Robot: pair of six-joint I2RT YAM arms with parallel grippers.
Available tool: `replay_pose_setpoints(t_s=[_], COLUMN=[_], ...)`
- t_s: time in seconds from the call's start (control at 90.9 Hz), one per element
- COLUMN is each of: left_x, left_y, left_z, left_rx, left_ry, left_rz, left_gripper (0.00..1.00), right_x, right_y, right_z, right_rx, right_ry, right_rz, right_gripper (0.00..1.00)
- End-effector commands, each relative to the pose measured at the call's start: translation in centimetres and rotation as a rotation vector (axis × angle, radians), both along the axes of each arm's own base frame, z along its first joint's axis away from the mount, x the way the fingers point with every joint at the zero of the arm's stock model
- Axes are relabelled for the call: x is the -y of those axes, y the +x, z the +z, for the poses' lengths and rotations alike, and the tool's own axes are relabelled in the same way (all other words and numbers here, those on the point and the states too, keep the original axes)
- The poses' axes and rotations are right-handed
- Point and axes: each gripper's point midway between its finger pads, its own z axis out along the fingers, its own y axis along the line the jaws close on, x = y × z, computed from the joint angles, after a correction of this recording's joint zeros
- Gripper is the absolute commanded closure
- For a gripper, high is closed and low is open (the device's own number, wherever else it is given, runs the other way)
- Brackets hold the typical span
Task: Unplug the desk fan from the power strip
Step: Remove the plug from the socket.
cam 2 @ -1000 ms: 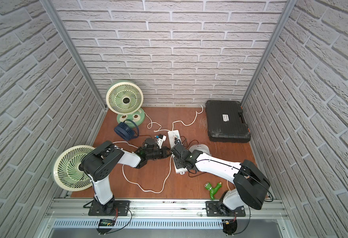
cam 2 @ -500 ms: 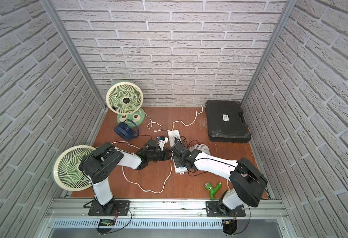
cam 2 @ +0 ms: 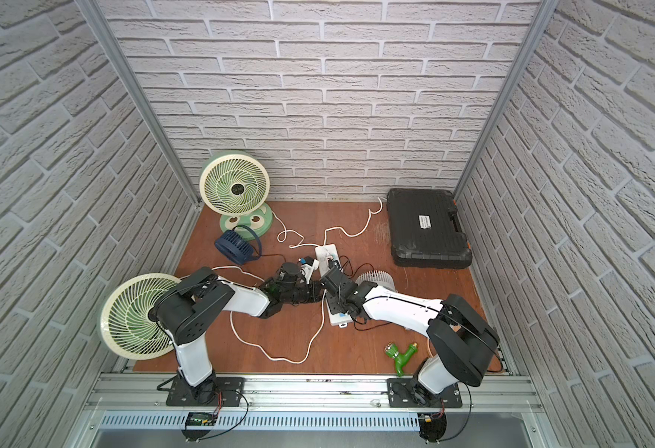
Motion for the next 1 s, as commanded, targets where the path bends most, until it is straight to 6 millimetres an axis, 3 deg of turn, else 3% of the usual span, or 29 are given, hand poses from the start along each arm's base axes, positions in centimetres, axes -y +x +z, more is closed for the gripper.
replay_pose_setpoints(t_s=[0.0, 0.605, 0.836, 0.99], left_x=[-0.2, -0.6, -1.3, -1.4], left_y=[-0.2, -0.1, -0.1, -0.1], left_z=[-1.4, -3.3, -4.4, -4.6], left_rx=[-0.019, -0.076, -0.106, -0.112], left_ry=[0.049, 0.07, 0.083, 0.088], left_rz=[0.0, 0.026, 0.045, 0.05], left_gripper=[1.0, 1.0, 1.0, 1.0], right_x=[-0.5, -0.1, -0.6, -0.7], right_y=[1.4, 1.3, 1.3, 1.3], right_z=[0.5, 1.4, 1.0, 1.1], right_rx=[0.048, 0.113, 0.072, 0.086], right_ry=[0.015, -0.108, 0.021, 0.007], right_rz=[-0.019, -0.042, -0.058, -0.065], right_gripper=[0.68, 0.85, 0.88, 0.92])
